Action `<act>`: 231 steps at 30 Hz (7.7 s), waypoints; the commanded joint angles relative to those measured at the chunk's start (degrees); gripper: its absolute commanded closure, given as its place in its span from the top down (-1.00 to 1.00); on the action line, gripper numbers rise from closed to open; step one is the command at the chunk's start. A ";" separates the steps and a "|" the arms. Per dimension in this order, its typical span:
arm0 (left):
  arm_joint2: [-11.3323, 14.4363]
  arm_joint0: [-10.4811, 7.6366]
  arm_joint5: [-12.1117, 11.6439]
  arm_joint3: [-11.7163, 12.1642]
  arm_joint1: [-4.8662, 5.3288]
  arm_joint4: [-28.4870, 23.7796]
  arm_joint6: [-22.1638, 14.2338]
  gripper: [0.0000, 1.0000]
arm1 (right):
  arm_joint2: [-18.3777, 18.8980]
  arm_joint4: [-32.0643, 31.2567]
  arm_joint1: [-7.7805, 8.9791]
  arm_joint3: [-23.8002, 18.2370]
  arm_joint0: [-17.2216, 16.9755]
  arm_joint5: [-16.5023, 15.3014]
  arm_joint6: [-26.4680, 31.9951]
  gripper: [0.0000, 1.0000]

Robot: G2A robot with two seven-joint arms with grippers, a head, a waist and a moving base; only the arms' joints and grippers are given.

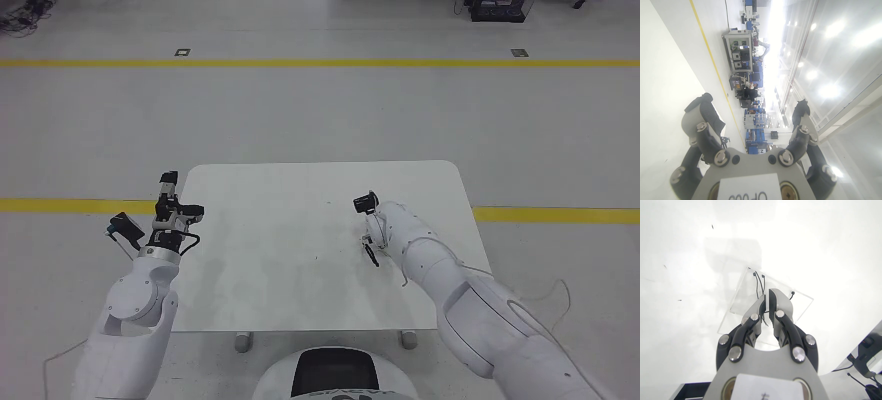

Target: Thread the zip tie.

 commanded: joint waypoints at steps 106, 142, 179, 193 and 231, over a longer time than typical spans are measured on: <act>0.00 0.00 0.00 0.00 0.00 0.00 0.00 1.00 | 4.80 -4.19 -0.85 0.52 -0.71 0.23 0.94 -0.74; 0.00 0.00 0.00 0.00 0.00 0.00 0.00 1.00 | 7.49 -5.69 0.90 -5.29 -0.67 0.13 2.91 -1.00; 0.00 0.00 0.00 0.00 0.00 0.00 0.00 1.00 | 35.43 -3.62 15.79 -59.39 -28.25 -17.36 15.86 -1.00; 0.00 0.00 0.00 0.00 0.00 0.00 0.00 1.00 | 39.81 19.55 16.77 -56.18 -31.06 -27.49 11.24 -1.00; 11.62 2.33 -0.17 -12.33 0.49 34.34 -3.47 1.00 | 37.75 38.04 17.64 -50.28 -30.41 -24.23 11.80 -1.00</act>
